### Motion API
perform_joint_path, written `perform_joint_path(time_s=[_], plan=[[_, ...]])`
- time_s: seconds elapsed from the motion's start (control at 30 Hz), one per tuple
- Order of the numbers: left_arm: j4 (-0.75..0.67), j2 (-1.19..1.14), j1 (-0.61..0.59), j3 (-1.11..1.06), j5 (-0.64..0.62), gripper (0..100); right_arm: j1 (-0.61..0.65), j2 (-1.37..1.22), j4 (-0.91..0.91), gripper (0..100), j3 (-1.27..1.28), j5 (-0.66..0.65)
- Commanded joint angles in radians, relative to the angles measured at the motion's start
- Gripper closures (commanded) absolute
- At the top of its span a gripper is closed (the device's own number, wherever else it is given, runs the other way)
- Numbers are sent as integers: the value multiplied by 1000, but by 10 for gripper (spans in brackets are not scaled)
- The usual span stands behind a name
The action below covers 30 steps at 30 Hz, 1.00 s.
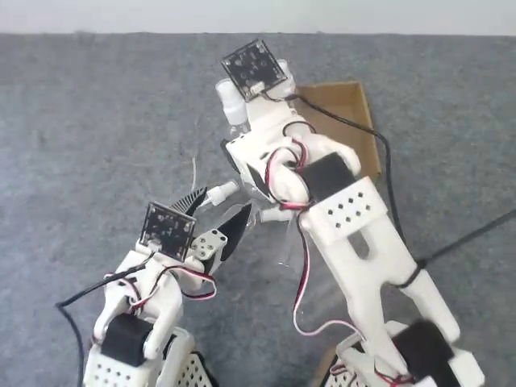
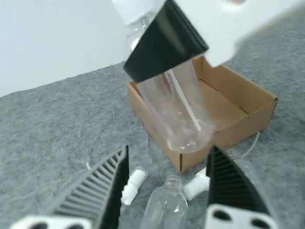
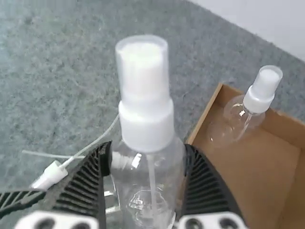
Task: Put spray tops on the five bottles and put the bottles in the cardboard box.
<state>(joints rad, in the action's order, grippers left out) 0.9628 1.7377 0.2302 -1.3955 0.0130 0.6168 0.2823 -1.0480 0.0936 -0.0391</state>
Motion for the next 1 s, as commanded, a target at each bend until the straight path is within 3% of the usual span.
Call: perform_joint_path(time_s=[0.0, 0.3, 0.6, 0.83, 0.97], plan=[[-26, 14, 5, 5, 9, 753, 25, 7, -119, 992, -127, 11], [-52, 14, 5, -22, 9, 753, 104, 76, -229, 992, -152, 14], [-48, 14, 5, -24, 9, 754, 87, 127, -317, 992, -153, 8], [-46, 15, 3, -24, 9, 755, -189, 120, -203, 992, -157, -68], [-57, 20, -57, -24, 11, 817, -361, 94, -76, 992, -138, -68]])
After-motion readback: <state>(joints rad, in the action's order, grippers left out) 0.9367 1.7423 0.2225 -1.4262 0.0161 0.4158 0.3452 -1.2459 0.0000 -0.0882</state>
